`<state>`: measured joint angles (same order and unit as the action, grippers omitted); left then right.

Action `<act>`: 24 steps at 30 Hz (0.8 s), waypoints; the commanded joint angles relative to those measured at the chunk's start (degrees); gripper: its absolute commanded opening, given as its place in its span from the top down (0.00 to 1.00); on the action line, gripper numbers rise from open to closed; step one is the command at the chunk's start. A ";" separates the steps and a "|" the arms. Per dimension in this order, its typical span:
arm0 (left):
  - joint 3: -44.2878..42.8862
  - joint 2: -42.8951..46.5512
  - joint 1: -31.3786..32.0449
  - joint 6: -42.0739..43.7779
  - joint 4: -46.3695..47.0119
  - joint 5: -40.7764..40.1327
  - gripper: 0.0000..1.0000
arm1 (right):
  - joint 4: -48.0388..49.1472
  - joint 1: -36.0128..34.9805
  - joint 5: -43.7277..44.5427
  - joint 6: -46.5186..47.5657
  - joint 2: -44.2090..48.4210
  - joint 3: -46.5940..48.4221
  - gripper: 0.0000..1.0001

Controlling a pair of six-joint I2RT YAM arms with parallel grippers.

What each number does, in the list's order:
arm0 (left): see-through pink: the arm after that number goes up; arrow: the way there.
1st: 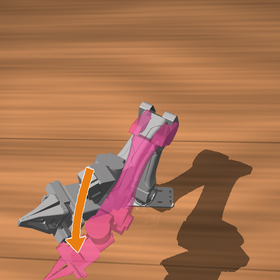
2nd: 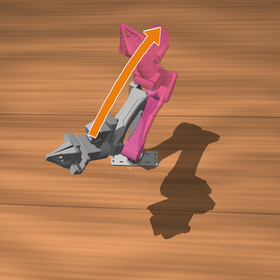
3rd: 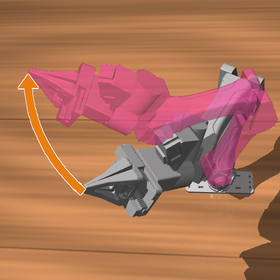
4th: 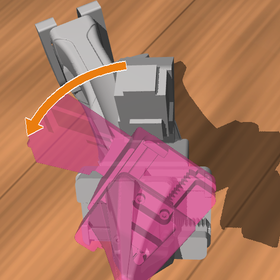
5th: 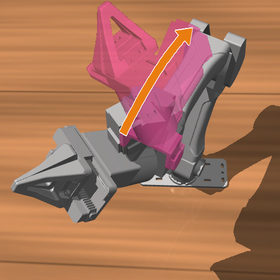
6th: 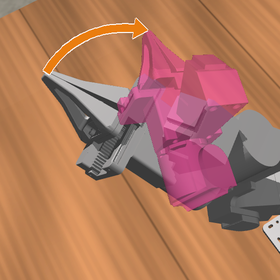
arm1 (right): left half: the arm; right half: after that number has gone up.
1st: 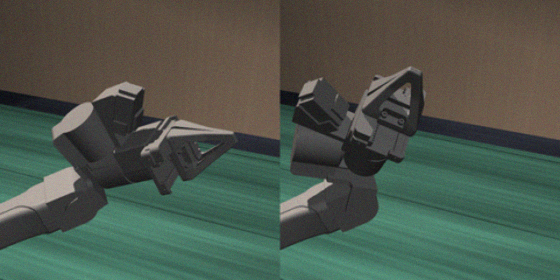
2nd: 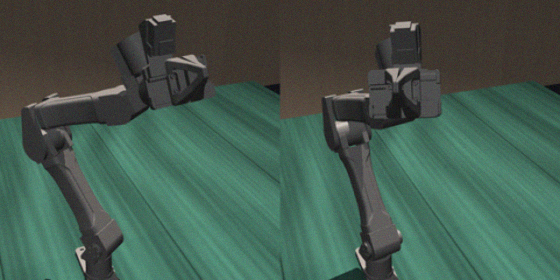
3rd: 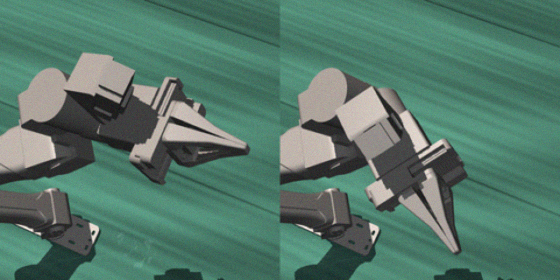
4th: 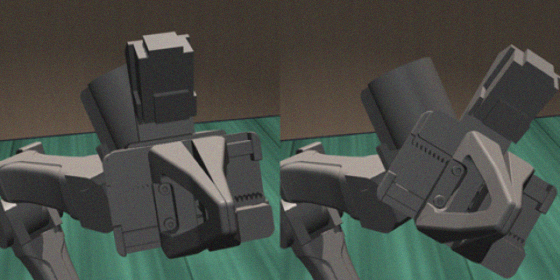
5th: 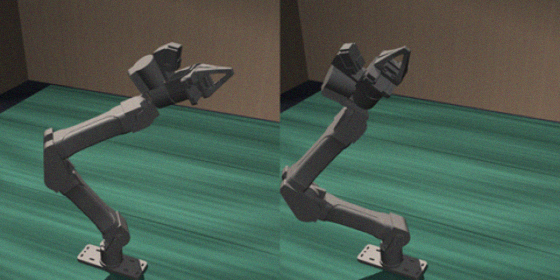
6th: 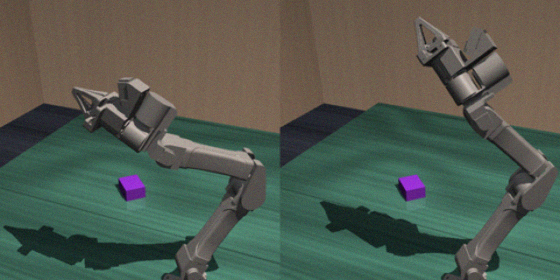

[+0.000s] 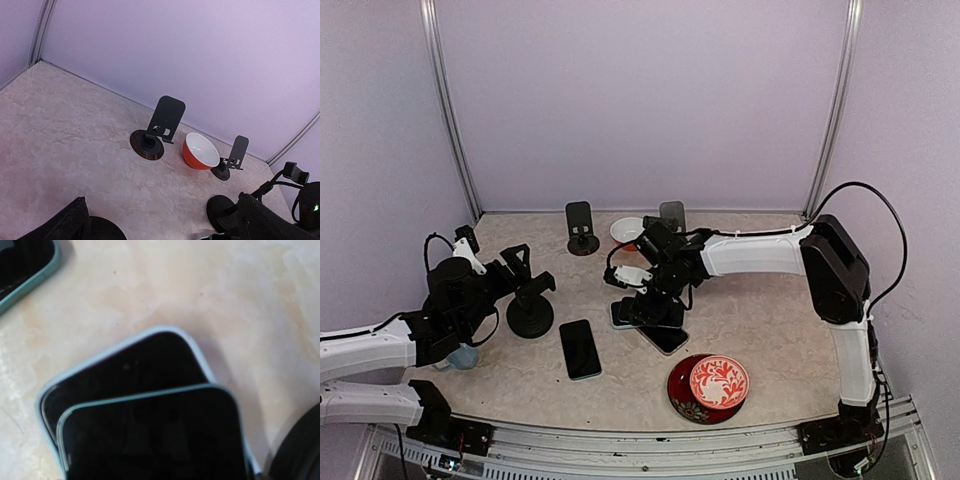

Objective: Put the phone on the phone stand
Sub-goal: Adjust the phone.

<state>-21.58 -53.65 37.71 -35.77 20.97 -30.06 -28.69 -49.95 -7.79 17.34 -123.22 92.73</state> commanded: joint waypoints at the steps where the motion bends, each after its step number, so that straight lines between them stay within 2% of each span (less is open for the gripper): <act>1: 2.78 -2.47 -0.01 4.19 -13.13 -1.22 0.01 | -2.21 0.39 -1.71 -0.28 0.53 -0.93 0.25; 15: 2.69 -2.47 0.01 4.21 -12.98 -0.96 0.01 | 1.75 0.70 -1.17 -2.34 13.18 -17.33 0.27; 21: 2.69 -2.78 0.04 4.16 -12.90 -0.87 0.01 | 6.87 0.72 -2.06 -4.50 19.67 -19.85 0.16; 24: 2.69 -2.67 -0.01 4.21 -12.97 -0.91 0.01 | 13.20 0.68 2.31 -7.92 25.11 -20.91 0.10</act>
<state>-21.61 -53.67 37.71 -35.77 20.99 -30.04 -23.90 -49.69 -8.60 13.76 -106.26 72.42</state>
